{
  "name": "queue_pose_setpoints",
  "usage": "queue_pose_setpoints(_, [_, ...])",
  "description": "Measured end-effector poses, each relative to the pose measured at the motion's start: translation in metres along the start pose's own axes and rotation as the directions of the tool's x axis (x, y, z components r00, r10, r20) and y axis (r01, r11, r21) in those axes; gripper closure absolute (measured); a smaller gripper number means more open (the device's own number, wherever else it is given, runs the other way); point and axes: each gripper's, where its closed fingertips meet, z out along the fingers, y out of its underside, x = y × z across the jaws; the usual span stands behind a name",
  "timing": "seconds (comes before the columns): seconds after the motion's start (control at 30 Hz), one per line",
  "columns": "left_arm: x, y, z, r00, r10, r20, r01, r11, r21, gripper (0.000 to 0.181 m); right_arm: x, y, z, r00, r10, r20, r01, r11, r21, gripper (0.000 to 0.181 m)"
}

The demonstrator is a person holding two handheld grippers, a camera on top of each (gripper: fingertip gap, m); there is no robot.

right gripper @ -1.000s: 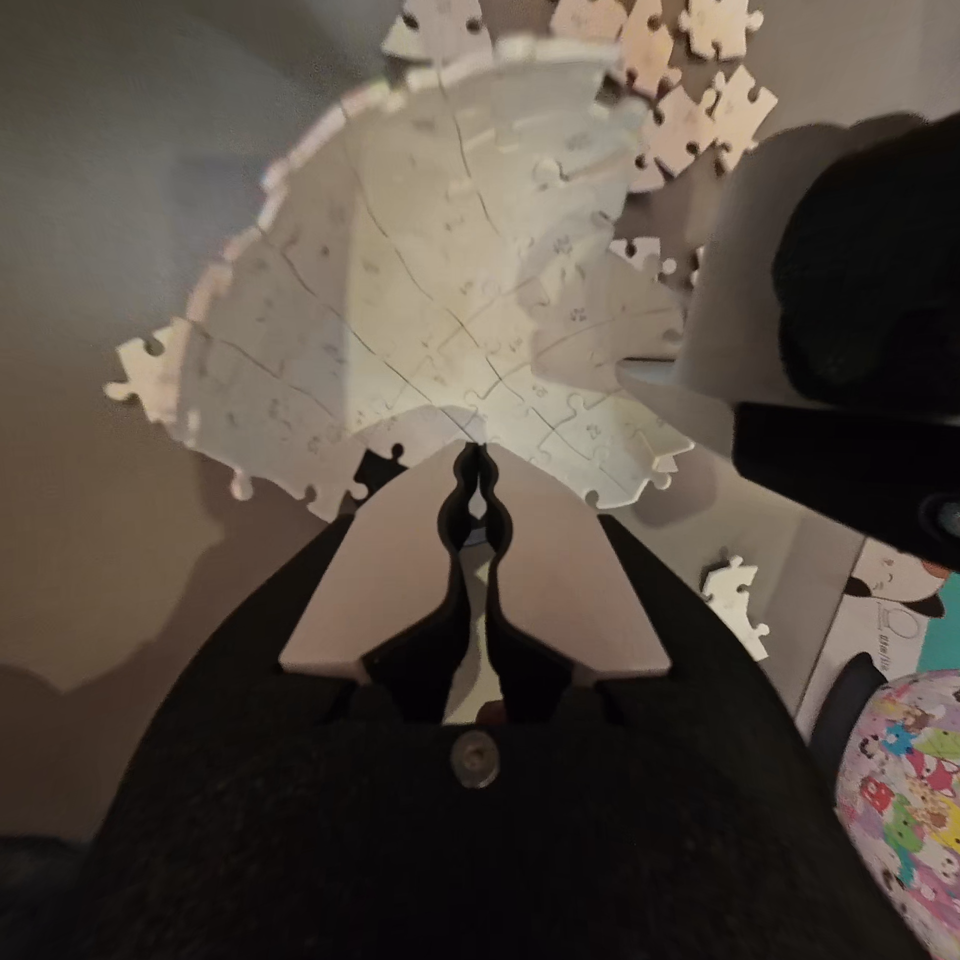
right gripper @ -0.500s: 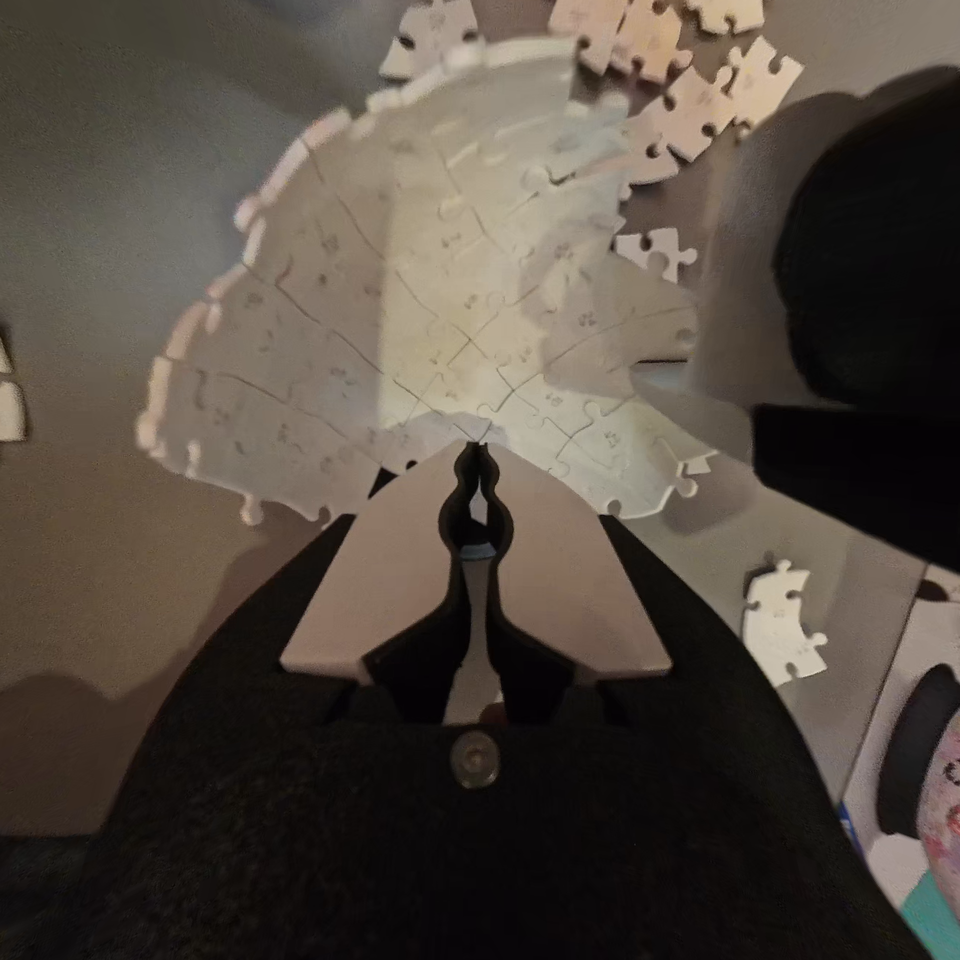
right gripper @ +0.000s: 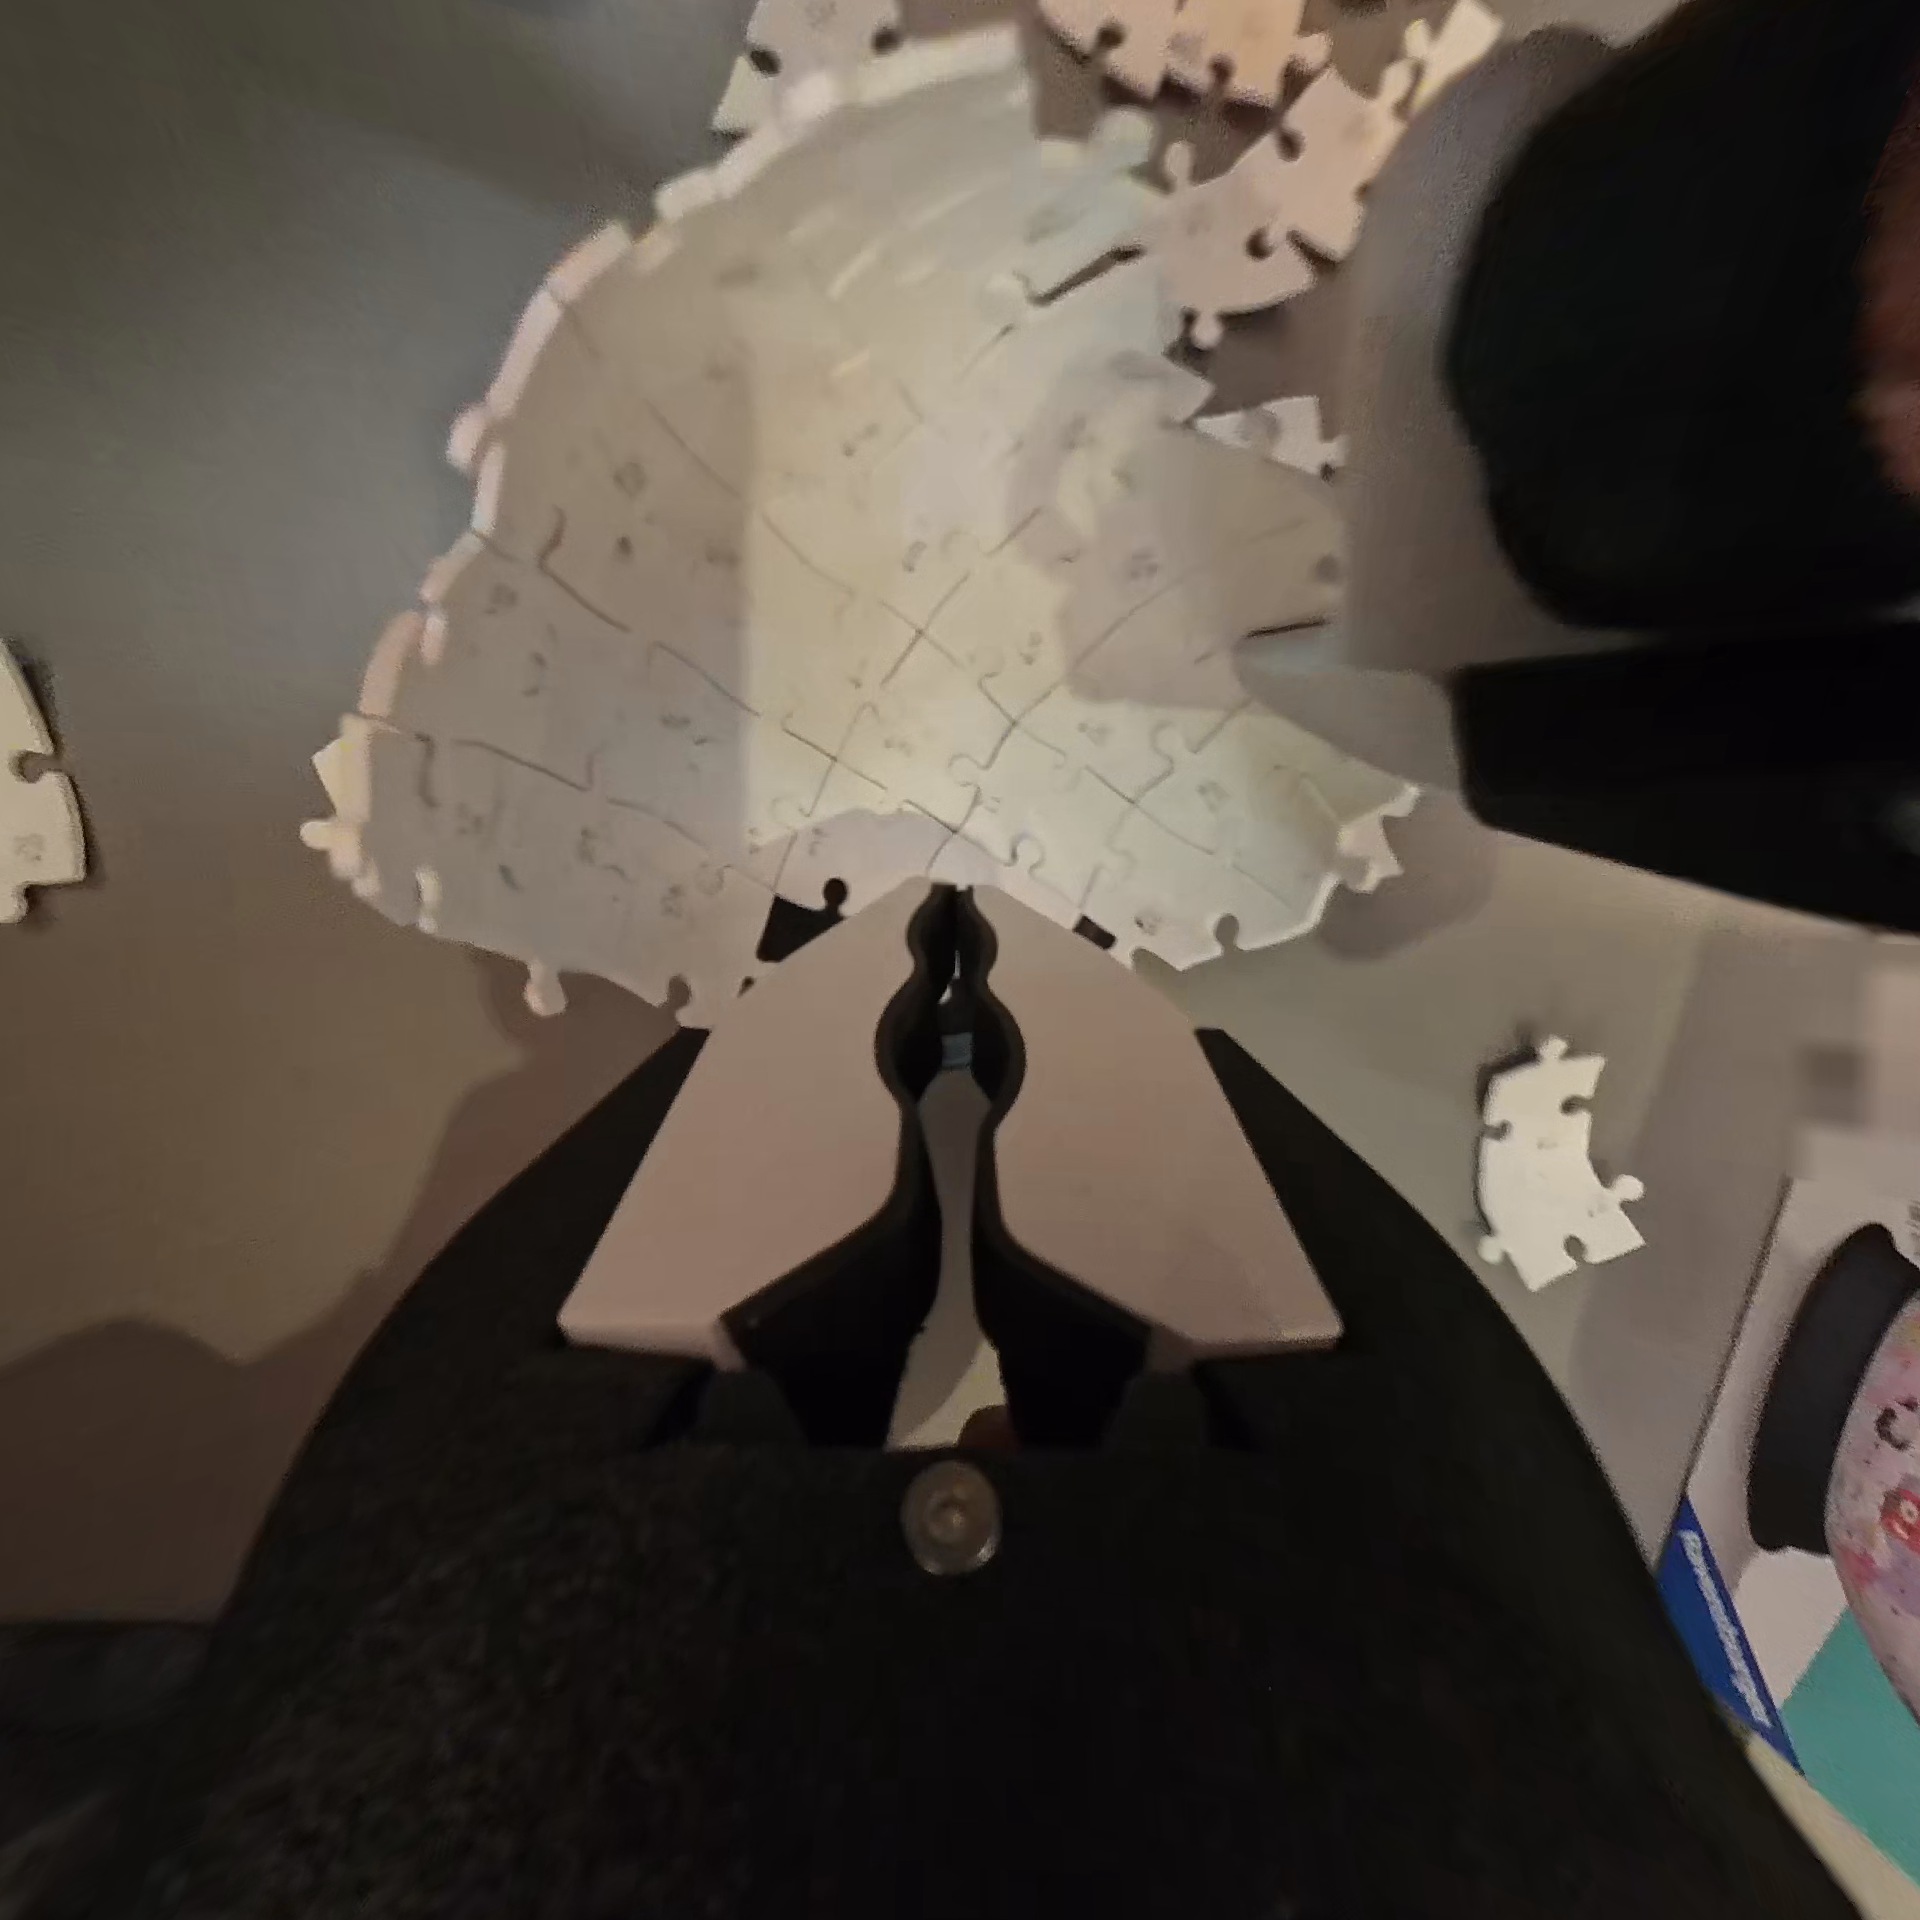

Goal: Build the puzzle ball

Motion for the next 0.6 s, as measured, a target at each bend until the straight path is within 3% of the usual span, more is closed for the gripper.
queue_pose_setpoints(0.13, [-0.002,-0.001,-0.001,1.0,-0.002,0.006,0.002,1.0,0.002,0.179,0.009,-0.003,-0.002,1.0,0.013,-0.018,-0.013,1.0,-0.005,0.181])
queue_pose_setpoints(0.37, [0.0,-0.002,0.0,1.0,0.0,0.003,0.0,1.0,0.002,0.179,0.006,0.004,0.021,1.0,0.002,-0.002,-0.002,0.998,-0.067,0.181])
queue_pose_setpoints(0.53, [0.0,-0.002,0.0,1.0,0.001,0.003,-0.001,1.0,0.006,0.179,0.009,0.008,0.017,0.999,-0.024,-0.028,0.021,0.996,-0.092,0.181])
queue_pose_setpoints(0.6, [0.0,-0.001,0.0,1.0,-0.001,-0.004,0.001,1.0,0.009,0.179,0.013,0.002,0.005,0.999,0.013,-0.043,-0.014,1.0,-0.019,0.181])
